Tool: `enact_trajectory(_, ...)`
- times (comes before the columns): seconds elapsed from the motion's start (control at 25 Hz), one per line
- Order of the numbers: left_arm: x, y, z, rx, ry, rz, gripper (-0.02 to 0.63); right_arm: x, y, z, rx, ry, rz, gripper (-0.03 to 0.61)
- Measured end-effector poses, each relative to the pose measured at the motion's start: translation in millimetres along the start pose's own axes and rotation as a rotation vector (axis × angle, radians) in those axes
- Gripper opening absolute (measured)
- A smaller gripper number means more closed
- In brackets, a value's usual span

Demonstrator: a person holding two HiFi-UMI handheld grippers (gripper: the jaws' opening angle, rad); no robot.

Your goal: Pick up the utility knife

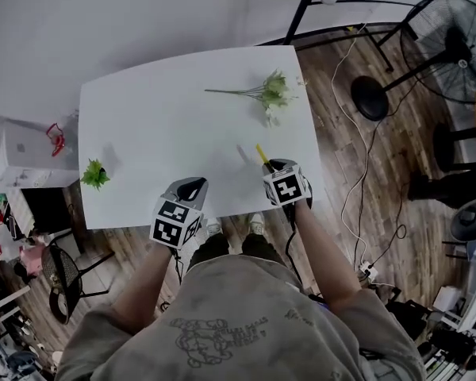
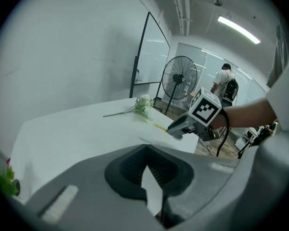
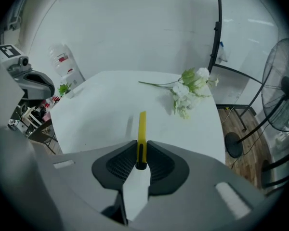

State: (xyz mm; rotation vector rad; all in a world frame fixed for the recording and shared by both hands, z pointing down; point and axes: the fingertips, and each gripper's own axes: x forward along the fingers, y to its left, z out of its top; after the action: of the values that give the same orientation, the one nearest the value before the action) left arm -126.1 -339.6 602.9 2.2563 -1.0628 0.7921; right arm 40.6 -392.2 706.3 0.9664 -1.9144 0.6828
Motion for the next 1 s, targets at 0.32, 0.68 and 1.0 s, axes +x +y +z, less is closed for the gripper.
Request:
enact_trajectory(0.32,-30,23,57,0.032,-0.125,0.097,0.0,-85,-10,91,-0.065,-0.246,-0.032,0.091)
enact_trajectory(0.68,-101,24,165,0.123,-0.356,0.154,0.0,-241,14,194,-0.09,-0.64,0.013,0.091)
enact_trajectory(1.0,-178,-17,241,0.319,-0.553,0.207,0.0,-360,31,227,-0.123,-0.921,-0.028,0.091)
